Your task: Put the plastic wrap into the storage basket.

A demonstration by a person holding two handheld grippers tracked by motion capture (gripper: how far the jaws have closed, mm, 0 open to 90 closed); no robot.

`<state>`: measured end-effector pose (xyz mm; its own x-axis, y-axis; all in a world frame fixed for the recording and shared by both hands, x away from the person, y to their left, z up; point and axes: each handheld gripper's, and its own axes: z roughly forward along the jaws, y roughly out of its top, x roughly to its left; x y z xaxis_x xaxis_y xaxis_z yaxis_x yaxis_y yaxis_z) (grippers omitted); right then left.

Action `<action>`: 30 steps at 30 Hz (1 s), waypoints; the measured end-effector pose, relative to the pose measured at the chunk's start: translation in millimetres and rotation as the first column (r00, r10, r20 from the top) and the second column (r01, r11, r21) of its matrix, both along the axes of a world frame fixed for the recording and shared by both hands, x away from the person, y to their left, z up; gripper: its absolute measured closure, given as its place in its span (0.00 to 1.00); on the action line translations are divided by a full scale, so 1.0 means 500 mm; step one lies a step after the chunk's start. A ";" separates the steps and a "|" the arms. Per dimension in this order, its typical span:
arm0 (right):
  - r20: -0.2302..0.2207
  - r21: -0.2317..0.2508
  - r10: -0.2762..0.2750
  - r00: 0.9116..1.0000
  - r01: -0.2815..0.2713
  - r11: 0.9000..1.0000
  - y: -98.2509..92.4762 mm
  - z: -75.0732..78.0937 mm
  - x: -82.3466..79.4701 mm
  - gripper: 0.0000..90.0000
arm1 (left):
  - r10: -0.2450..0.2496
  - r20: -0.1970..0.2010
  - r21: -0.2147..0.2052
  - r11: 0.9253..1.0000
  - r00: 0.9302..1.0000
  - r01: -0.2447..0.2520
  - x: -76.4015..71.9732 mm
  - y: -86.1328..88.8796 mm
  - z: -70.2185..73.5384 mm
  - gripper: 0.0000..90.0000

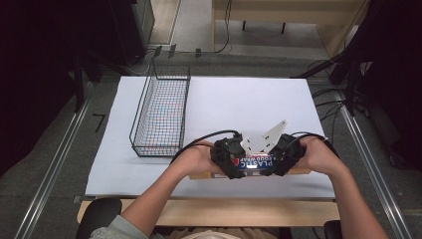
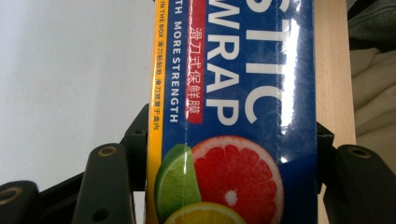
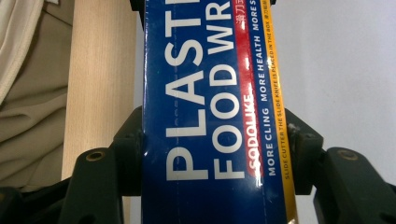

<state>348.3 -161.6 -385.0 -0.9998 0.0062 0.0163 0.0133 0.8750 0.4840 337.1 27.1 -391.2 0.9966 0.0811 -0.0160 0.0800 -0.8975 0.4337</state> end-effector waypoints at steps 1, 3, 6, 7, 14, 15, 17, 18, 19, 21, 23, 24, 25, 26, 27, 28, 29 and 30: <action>0.006 -0.001 0.003 1.000 -0.003 1.000 0.001 0.001 0.000 0.45 | -0.002 0.000 -0.001 1.000 1.000 0.002 -0.001 0.001 0.001 0.45; -0.003 0.003 0.002 1.000 -0.002 1.000 0.001 0.001 -0.003 0.44 | 0.000 -0.004 0.001 1.000 1.000 0.000 -0.002 0.003 0.004 0.45; -0.010 0.013 -0.001 1.000 0.001 1.000 0.003 0.000 -0.003 0.44 | 0.005 -0.007 0.006 1.000 1.000 -0.005 -0.004 0.007 0.007 0.45; -0.011 0.015 -0.002 1.000 0.002 1.000 0.005 0.000 -0.002 0.43 | 0.005 -0.008 0.008 1.000 1.000 -0.005 -0.003 0.008 0.008 0.45; -0.024 0.075 -0.019 1.000 0.020 0.997 -0.004 0.008 0.000 0.30 | 0.027 -0.020 0.012 1.000 0.999 -0.027 -0.004 0.014 0.016 0.45; -0.023 0.080 -0.027 0.999 0.028 0.996 -0.007 0.008 0.000 0.29 | 0.033 -0.024 0.010 0.999 0.999 -0.033 -0.004 0.015 0.016 0.45; -0.017 0.097 -0.031 0.999 0.033 0.995 -0.015 0.008 0.002 0.27 | 0.046 -0.027 0.013 0.999 0.999 -0.046 -0.003 0.017 0.018 0.45; -0.008 0.104 -0.035 0.999 0.035 0.994 -0.019 0.009 0.003 0.26 | 0.055 -0.033 0.016 0.998 0.998 -0.055 -0.003 0.019 0.018 0.45; -0.002 0.114 -0.044 0.999 0.044 0.993 -0.022 0.010 0.004 0.26 | 0.057 -0.035 0.018 0.998 0.998 -0.057 -0.002 0.020 0.019 0.45; 0.001 0.127 -0.061 0.998 0.060 0.990 -0.030 0.016 0.005 0.25 | 0.074 -0.039 0.016 0.997 0.996 -0.074 -0.001 0.024 0.022 0.45; 0.015 0.147 -0.076 0.997 0.073 0.986 -0.038 0.022 0.006 0.24 | 0.083 -0.044 0.016 0.996 0.996 -0.083 0.000 0.028 0.024 0.45; 0.012 0.155 -0.084 0.996 0.081 0.985 -0.042 0.026 0.006 0.24 | 0.087 -0.045 0.017 0.996 0.995 -0.086 0.001 0.030 0.025 0.45; 0.013 0.157 -0.088 0.996 0.085 0.984 -0.046 0.028 0.007 0.24 | 0.090 -0.045 0.020 0.996 0.995 -0.089 0.002 0.032 0.026 0.45; 0.020 0.161 -0.096 0.995 0.092 0.983 -0.050 0.031 0.007 0.24 | 0.093 -0.045 0.021 0.996 0.995 -0.092 0.002 0.033 0.026 0.45; 0.023 0.167 -0.106 0.994 0.101 0.981 -0.052 0.033 0.007 0.23 | 0.098 -0.043 0.030 0.995 0.994 -0.097 0.002 0.035 0.026 0.45; 0.025 0.172 -0.118 0.993 0.112 0.979 -0.056 0.035 0.007 0.23 | 0.105 -0.048 0.033 0.994 0.993 -0.103 0.002 0.037 0.026 0.45; 0.027 0.177 -0.130 0.991 0.124 0.976 -0.059 0.037 0.008 0.23 | 0.112 -0.052 0.039 0.993 0.992 -0.110 0.002 0.040 0.026 0.45; 0.032 0.180 -0.143 0.989 0.135 0.974 -0.062 0.039 0.009 0.23 | 0.118 -0.050 0.045 0.992 0.992 -0.116 0.002 0.043 0.027 0.45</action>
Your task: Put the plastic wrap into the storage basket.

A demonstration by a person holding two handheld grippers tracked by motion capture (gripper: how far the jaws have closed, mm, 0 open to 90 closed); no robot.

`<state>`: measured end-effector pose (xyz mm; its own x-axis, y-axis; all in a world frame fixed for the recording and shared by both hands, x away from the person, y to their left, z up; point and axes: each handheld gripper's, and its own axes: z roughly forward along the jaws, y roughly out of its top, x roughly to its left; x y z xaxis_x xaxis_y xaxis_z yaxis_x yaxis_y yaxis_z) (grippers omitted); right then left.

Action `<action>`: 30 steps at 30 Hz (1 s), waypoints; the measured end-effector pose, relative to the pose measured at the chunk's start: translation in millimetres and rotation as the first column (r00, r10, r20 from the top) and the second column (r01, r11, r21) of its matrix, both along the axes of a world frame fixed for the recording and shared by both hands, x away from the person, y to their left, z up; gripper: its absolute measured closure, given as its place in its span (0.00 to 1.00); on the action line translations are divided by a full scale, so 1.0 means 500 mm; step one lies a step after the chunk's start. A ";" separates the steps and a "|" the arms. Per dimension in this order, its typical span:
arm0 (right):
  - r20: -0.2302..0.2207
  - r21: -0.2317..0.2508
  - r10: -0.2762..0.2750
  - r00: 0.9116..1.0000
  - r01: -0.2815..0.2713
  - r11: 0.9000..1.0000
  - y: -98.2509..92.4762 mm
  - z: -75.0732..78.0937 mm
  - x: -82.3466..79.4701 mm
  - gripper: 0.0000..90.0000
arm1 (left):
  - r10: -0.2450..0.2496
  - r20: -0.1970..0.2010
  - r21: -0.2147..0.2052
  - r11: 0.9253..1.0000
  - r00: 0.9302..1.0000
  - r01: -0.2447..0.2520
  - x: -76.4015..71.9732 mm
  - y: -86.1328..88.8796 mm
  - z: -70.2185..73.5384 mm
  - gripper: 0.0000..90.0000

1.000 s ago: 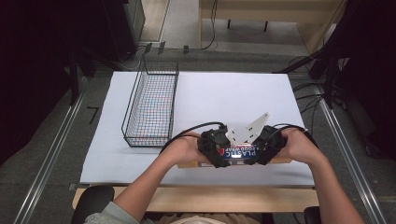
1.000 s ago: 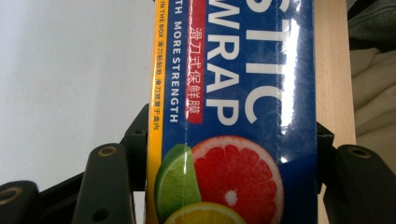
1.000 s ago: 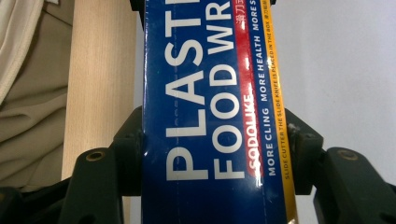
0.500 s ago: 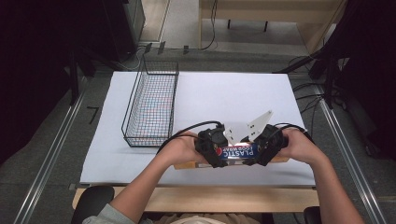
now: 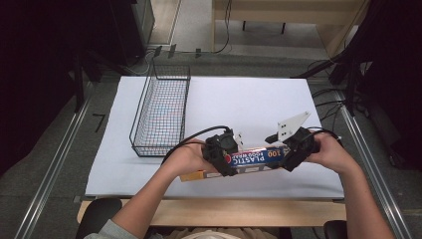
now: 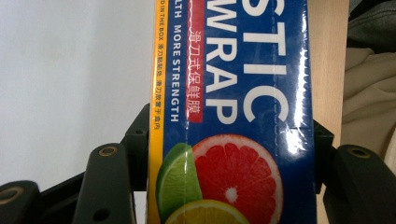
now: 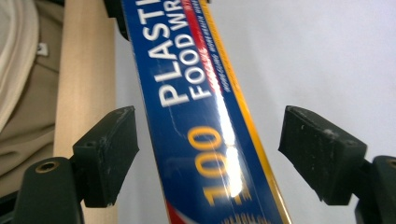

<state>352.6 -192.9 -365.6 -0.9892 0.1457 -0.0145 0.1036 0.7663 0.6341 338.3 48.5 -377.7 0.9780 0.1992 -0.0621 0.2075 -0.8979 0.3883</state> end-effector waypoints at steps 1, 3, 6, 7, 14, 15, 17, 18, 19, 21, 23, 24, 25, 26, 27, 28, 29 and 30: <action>0.002 0.000 -0.013 1.000 0.013 1.000 -0.003 0.001 0.001 0.23 | 0.013 -0.004 -0.003 1.000 1.000 -0.013 -0.001 0.003 0.000 0.45; 0.010 0.006 -0.028 1.000 0.028 1.000 -0.011 0.002 0.003 0.23 | 0.032 -0.014 -0.001 0.999 0.999 -0.032 -0.001 0.012 0.001 0.45; 0.023 0.011 -0.043 0.999 0.043 0.999 -0.024 0.004 0.004 0.23 | 0.050 -0.009 0.006 0.999 0.999 -0.050 0.001 0.025 0.006 0.45; 0.027 0.016 -0.048 0.998 0.047 0.999 -0.028 0.004 0.005 0.22 | 0.059 -0.008 0.005 0.998 0.998 -0.059 0.001 0.030 0.008 0.45; 0.041 0.047 -0.109 0.993 0.107 0.993 -0.059 0.007 0.010 0.22 | 0.115 -0.009 0.010 0.993 0.993 -0.115 -0.002 0.058 0.025 0.45; 0.043 0.049 -0.114 0.993 0.112 0.992 -0.065 0.007 0.010 0.22 | 0.118 -0.007 0.012 0.993 0.993 -0.118 -0.001 0.063 0.028 0.45; 0.054 0.057 -0.128 0.990 0.125 0.991 -0.076 0.009 0.009 0.22 | 0.134 -0.009 0.004 0.991 0.991 -0.134 0.000 0.072 0.033 0.45; 0.057 0.064 -0.137 0.989 0.133 0.989 -0.082 0.010 0.008 0.22 | 0.146 -0.007 0.005 0.989 0.989 -0.146 0.000 0.076 0.036 0.45; 0.054 0.069 -0.147 0.988 0.143 0.987 -0.088 0.011 0.008 0.22 | 0.149 -0.003 0.005 0.989 0.989 -0.149 0.001 0.081 0.040 0.45; 0.058 0.073 -0.160 0.985 0.155 0.985 -0.096 0.007 0.009 0.22 | 0.164 -0.003 0.001 0.986 0.986 -0.164 0.003 0.091 0.046 0.45; 0.058 0.073 -0.181 0.982 0.177 0.982 -0.098 -0.003 0.011 0.22 | 0.185 0.002 0.000 0.983 0.983 -0.185 0.006 0.102 0.055 0.45; 0.065 0.069 -0.196 0.978 0.191 0.979 -0.097 -0.011 0.012 0.22 | 0.194 0.000 -0.004 0.981 0.981 -0.194 0.007 0.106 0.057 0.45; 0.073 0.068 -0.200 0.977 0.195 0.978 -0.096 -0.016 0.013 0.22 | 0.211 0.001 -0.007 0.977 0.977 -0.211 0.009 0.111 0.061 0.45; 0.069 0.065 -0.214 0.974 0.210 0.976 -0.093 -0.022 0.014 0.21 | 0.222 0.001 -0.014 0.975 0.975 -0.222 0.011 0.116 0.064 0.45; 0.067 0.064 -0.221 0.973 0.216 0.974 -0.091 -0.028 0.017 0.21 | 0.233 0.003 -0.014 0.972 0.972 -0.233 0.014 0.121 0.067 0.45; 0.060 0.064 -0.233 0.971 0.230 0.971 -0.088 -0.033 0.018 0.21 | 0.246 0.000 -0.019 0.969 0.969 -0.246 0.016 0.126 0.070 0.45; 0.059 0.066 -0.242 0.969 0.238 0.969 -0.084 -0.038 0.021 0.21 | 0.255 -0.001 -0.020 0.967 0.967 -0.255 0.019 0.130 0.073 0.45; 0.056 0.067 -0.250 0.966 0.247 0.967 -0.080 -0.043 0.023 0.21 | 0.263 0.001 -0.026 0.964 0.965 -0.263 0.020 0.134 0.075 0.45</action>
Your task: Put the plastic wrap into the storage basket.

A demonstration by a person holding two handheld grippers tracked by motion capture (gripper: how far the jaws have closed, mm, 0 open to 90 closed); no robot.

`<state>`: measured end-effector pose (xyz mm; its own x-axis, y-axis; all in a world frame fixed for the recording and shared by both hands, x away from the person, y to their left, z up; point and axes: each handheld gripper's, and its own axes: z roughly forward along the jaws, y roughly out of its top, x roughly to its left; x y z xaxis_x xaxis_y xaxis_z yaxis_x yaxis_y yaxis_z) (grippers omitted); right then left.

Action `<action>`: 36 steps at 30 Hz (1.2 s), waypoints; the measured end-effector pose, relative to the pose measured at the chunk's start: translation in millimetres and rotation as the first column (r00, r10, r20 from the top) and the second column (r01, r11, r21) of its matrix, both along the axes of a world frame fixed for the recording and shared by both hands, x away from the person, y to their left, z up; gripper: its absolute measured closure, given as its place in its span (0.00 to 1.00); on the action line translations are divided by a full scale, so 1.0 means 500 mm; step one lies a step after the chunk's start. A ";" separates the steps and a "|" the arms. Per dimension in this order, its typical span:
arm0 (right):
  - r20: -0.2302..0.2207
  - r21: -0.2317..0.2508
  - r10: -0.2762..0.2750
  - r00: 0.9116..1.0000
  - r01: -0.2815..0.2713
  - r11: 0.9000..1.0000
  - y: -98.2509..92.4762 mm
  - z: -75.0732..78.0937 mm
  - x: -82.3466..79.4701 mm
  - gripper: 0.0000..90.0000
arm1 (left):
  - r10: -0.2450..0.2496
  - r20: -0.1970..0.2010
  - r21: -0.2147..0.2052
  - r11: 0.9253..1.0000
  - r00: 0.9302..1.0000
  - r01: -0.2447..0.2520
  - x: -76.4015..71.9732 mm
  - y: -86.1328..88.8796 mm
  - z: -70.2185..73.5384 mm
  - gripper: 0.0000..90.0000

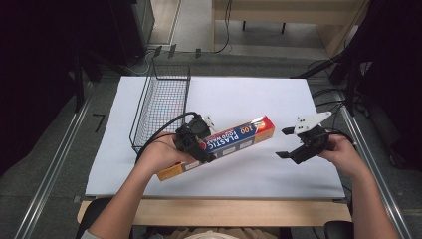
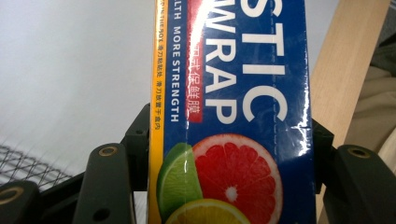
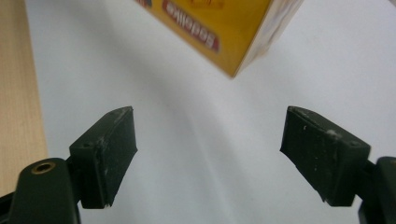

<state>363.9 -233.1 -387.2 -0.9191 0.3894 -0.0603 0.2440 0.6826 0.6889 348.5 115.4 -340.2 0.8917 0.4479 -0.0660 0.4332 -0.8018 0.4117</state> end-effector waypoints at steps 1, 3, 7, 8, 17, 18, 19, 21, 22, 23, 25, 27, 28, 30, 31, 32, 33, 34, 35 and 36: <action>-0.004 -0.002 -0.007 1.000 0.007 1.000 0.004 -0.005 0.002 0.21 | 0.003 0.003 0.002 1.000 1.000 -0.003 0.002 0.003 0.002 0.45; -0.005 -0.005 -0.020 1.000 0.020 1.000 0.011 -0.012 0.005 0.21 | 0.022 -0.002 0.000 1.000 1.000 -0.022 0.005 0.009 0.007 0.45; 0.006 -0.013 -0.058 0.998 0.058 0.998 0.023 -0.025 0.009 0.21 | 0.056 0.004 -0.011 0.998 0.998 -0.056 0.014 0.020 0.013 0.45; 0.005 -0.016 -0.077 0.997 0.077 0.997 0.027 -0.031 0.010 0.21 | 0.063 0.005 -0.010 0.998 0.998 -0.063 0.017 0.022 0.014 0.45; 0.011 -0.025 -0.142 0.990 0.143 0.989 0.043 -0.063 0.007 0.21 | 0.166 0.020 -0.012 0.986 0.986 -0.166 0.046 0.048 0.025 0.45; 0.004 -0.028 -0.151 0.988 0.151 0.988 0.045 -0.066 0.006 0.21 | 0.178 0.024 -0.006 0.984 0.984 -0.178 0.052 0.051 0.026 0.45; 0.011 -0.035 -0.149 0.989 0.150 0.988 0.046 -0.070 0.005 0.21 | 0.188 0.021 -0.011 0.982 0.982 -0.188 0.054 0.053 0.026 0.45; 0.000 -0.042 -0.157 0.988 0.157 0.987 0.049 -0.074 0.003 0.21 | 0.209 0.010 -0.019 0.978 0.978 -0.209 0.064 0.060 0.027 0.45; 0.001 -0.047 -0.148 0.989 0.148 0.988 0.050 -0.078 0.003 0.21 | 0.215 0.010 -0.022 0.976 0.977 -0.215 0.066 0.062 0.027 0.45; -0.001 -0.048 -0.151 0.989 0.150 0.987 0.051 -0.079 0.003 0.21 | 0.225 0.014 -0.023 0.974 0.974 -0.224 0.070 0.065 0.028 0.45; -0.006 -0.052 -0.152 0.988 0.152 0.987 0.055 -0.083 0.001 0.21 | 0.250 0.017 -0.023 0.968 0.968 -0.249 0.080 0.071 0.029 0.45; -0.002 -0.054 -0.149 0.989 0.148 0.987 0.059 -0.086 0.000 0.21 | 0.270 0.013 -0.032 0.962 0.963 -0.270 0.088 0.077 0.031 0.45; -0.005 -0.056 -0.152 0.988 0.152 0.987 0.062 -0.087 -0.002 0.21 | 0.277 0.014 -0.036 0.960 0.961 -0.277 0.092 0.082 0.031 0.45; 0.007 -0.060 -0.146 0.989 0.146 0.987 0.066 -0.091 -0.003 0.21 | 0.296 0.017 -0.049 0.954 0.955 -0.295 0.099 0.093 0.032 0.45; 0.005 -0.063 -0.144 0.990 0.144 0.988 0.067 -0.093 -0.003 0.21 | 0.304 0.016 -0.050 0.952 0.953 -0.303 0.102 0.098 0.032 0.45; 0.007 -0.062 -0.145 0.989 0.145 0.987 0.068 -0.094 -0.003 0.21 | 0.314 0.018 -0.051 0.948 0.949 -0.313 0.105 0.102 0.033 0.45; 0.002 -0.061 -0.146 0.989 0.146 0.987 0.069 -0.095 -0.004 0.21 | 0.325 0.020 -0.052 0.945 0.946 -0.323 0.108 0.106 0.034 0.45; -0.004 -0.064 -0.142 0.990 0.142 0.988 0.069 -0.097 -0.004 0.21 | 0.333 0.021 -0.047 0.942 0.943 -0.332 0.112 0.110 0.035 0.45; -0.007 -0.065 -0.141 0.990 0.140 0.988 0.070 -0.098 -0.004 0.21 | 0.344 0.025 -0.045 0.938 0.939 -0.343 0.115 0.113 0.037 0.45; -0.012 -0.064 -0.139 0.990 0.138 0.988 0.071 -0.100 -0.004 0.21 | 0.359 0.031 -0.043 0.933 0.933 -0.357 0.118 0.116 0.039 0.45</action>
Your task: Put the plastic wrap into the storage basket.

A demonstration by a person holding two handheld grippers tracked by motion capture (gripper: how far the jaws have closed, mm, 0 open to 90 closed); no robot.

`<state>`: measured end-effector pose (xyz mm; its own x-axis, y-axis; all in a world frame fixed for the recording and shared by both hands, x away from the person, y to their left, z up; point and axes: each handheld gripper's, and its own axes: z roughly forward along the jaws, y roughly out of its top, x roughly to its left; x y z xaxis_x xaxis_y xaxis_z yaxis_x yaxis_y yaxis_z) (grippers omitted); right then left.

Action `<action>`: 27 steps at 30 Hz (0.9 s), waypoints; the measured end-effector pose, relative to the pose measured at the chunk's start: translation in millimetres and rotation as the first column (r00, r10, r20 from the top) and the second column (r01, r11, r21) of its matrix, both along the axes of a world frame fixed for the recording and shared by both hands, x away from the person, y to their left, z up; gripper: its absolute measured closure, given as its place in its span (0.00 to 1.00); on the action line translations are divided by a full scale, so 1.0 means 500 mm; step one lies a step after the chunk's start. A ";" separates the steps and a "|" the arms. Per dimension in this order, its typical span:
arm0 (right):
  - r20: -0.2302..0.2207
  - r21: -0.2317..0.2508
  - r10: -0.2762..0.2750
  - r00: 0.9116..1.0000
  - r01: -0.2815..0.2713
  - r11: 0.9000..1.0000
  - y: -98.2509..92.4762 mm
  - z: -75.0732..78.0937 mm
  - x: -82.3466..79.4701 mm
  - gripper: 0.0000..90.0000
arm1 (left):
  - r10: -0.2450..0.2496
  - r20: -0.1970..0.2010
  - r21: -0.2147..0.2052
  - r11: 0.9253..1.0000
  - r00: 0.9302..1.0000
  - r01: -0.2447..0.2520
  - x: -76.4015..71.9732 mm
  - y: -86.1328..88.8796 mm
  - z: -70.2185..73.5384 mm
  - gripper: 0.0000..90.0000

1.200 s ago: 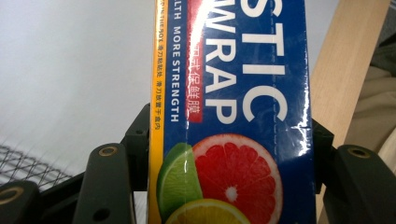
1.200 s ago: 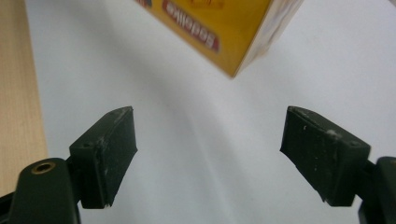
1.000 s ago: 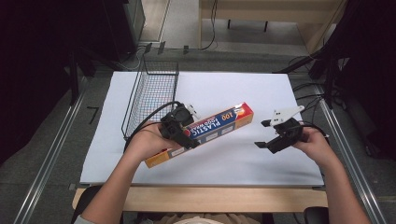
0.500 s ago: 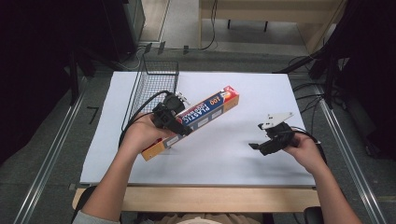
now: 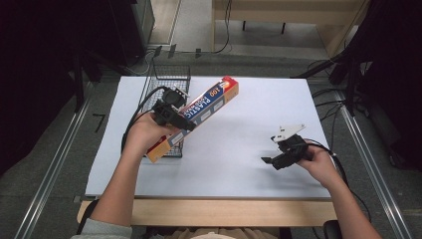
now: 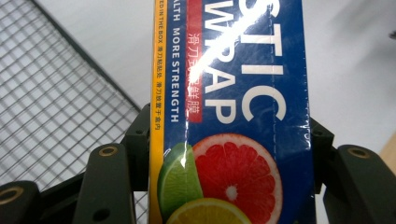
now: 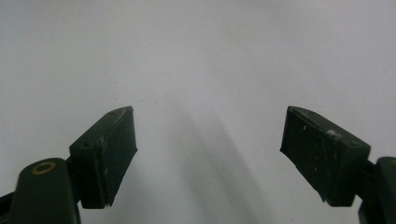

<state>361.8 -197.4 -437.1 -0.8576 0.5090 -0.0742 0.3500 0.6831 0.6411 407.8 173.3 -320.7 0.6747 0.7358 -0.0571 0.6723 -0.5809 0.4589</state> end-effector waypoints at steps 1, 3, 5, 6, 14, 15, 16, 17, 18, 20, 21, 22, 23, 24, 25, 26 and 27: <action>-0.002 0.000 -0.001 1.000 0.001 1.000 0.001 -0.001 -0.001 0.21 | 0.015 0.004 0.004 1.000 1.000 -0.015 0.004 0.003 0.002 0.45; -0.007 0.007 0.002 1.000 -0.002 1.000 0.003 -0.002 -0.001 0.21 | 0.043 0.006 0.004 0.999 0.999 -0.043 0.013 0.011 0.005 0.45; -0.010 0.008 0.004 1.000 -0.004 1.000 0.005 -0.004 -0.001 0.21 | 0.075 0.006 0.004 0.997 0.997 -0.075 0.023 0.020 0.008 0.45; -0.010 0.005 0.006 1.000 -0.006 1.000 0.006 -0.005 0.000 0.21 | 0.085 0.006 0.002 0.996 0.996 -0.085 0.027 0.023 0.009 0.45; -0.020 0.003 0.016 1.000 -0.016 1.000 0.012 -0.008 0.003 0.21 | 0.224 0.016 0.003 0.975 0.974 -0.224 0.056 0.045 0.008 0.45; -0.019 0.002 0.015 1.000 -0.015 1.000 0.013 -0.009 0.003 0.21 | 0.240 0.011 0.003 0.971 0.971 -0.240 0.061 0.049 0.005 0.45; -0.018 0.001 0.014 1.000 -0.014 1.000 0.013 -0.009 0.003 0.21 | 0.253 0.011 0.002 0.967 0.967 -0.253 0.067 0.052 0.002 0.45; -0.020 0.003 0.014 1.000 -0.014 1.000 0.014 -0.008 0.002 0.21 | 0.271 0.005 -0.003 0.962 0.962 -0.271 0.071 0.055 -0.001 0.45; -0.016 0.003 0.017 1.000 -0.017 1.000 0.013 -0.009 0.003 0.21 | 0.283 0.003 -0.002 0.959 0.959 -0.282 0.076 0.059 -0.003 0.45; -0.018 0.000 0.019 1.000 -0.019 1.000 0.013 -0.009 0.004 0.21 | 0.316 0.005 -0.002 0.949 0.949 -0.316 0.085 0.066 -0.007 0.45; -0.017 0.000 0.018 1.000 -0.018 1.000 0.013 -0.009 0.004 0.21 | 0.329 0.009 -0.006 0.944 0.944 -0.329 0.090 0.070 -0.009 0.45; -0.018 0.000 0.018 1.000 -0.018 1.000 0.013 -0.009 0.004 0.21 | 0.342 0.005 -0.013 0.940 0.940 -0.342 0.095 0.075 -0.011 0.45; -0.019 0.000 0.019 1.000 -0.019 1.000 0.013 -0.009 0.003 0.21 | 0.361 0.003 -0.020 0.932 0.933 -0.361 0.100 0.080 -0.013 0.45; -0.021 0.000 0.018 1.000 -0.018 1.000 0.014 -0.009 0.003 0.21 | 0.380 0.002 -0.022 0.925 0.925 -0.380 0.106 0.084 -0.016 0.45; -0.020 -0.001 0.017 1.000 -0.017 1.000 0.014 -0.009 0.003 0.21 | 0.400 -0.001 -0.016 0.916 0.916 -0.400 0.112 0.088 -0.019 0.45; -0.020 -0.003 0.019 1.000 -0.019 1.000 0.014 -0.009 0.003 0.21 | 0.419 -0.002 -0.006 0.908 0.908 -0.419 0.118 0.090 -0.023 0.45; -0.017 -0.003 0.020 1.000 -0.020 1.000 0.015 -0.010 0.002 0.21 | 0.429 -0.005 0.002 0.903 0.903 -0.429 0.124 0.094 -0.029 0.45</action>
<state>363.0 -190.1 -441.9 -0.8689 0.4912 -0.0615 0.3467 0.6925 0.6327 469.6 220.1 -335.2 0.2933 0.9542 -0.0590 0.8589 -0.2359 0.4545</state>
